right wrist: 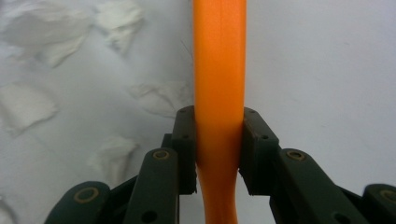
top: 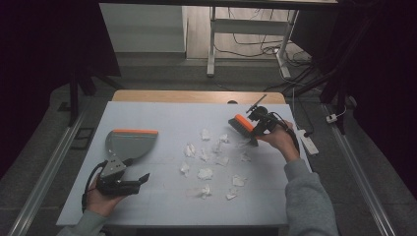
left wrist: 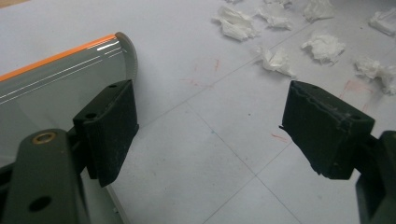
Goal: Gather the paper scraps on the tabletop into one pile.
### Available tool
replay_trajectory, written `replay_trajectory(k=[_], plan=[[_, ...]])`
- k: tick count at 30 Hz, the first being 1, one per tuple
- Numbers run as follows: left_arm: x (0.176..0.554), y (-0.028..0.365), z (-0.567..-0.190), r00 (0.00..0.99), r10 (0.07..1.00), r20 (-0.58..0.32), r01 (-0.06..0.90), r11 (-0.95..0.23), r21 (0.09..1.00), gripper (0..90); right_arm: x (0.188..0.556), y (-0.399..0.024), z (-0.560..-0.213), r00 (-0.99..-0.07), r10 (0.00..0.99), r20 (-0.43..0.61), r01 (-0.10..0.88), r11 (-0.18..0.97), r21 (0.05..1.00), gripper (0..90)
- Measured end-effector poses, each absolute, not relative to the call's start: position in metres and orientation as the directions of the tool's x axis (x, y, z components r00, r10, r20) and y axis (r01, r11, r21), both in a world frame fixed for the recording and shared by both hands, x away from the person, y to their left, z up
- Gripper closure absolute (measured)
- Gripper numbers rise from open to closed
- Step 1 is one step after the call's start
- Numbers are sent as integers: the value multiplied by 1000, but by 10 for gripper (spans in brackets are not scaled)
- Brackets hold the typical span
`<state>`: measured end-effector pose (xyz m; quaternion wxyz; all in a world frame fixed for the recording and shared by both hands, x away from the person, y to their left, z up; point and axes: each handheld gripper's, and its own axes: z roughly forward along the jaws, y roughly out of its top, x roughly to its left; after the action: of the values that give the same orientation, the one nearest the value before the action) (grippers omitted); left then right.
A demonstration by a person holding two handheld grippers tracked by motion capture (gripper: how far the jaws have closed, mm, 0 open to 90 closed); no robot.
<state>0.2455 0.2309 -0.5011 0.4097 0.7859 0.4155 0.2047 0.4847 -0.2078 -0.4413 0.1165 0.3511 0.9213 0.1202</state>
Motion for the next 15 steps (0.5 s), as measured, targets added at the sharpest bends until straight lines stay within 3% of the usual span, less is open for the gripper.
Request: replay_trajectory(k=[3, 8, 12, 15], plan=[[245, 229, -501, 574, 819, -8, 486, -333, 808, 193, 472, -197, -442, -765, 631, -133, 578, 762, 291, 699], [245, 229, -501, 574, 818, -11, 488, -332, 807, 194, 451, -188, -437, -827, 561, -37, 520, 788, 328, 699], [245, 229, -500, 572, 821, 5, 484, -342, 805, 198, 447, -193, -420, -804, 593, -45, 523, 741, 422, 699], [244, 228, -500, 572, 820, 9, 481, -344, 807, 199, 452, -195, -414, -782, 614, -106, 521, 738, 429, 699]])
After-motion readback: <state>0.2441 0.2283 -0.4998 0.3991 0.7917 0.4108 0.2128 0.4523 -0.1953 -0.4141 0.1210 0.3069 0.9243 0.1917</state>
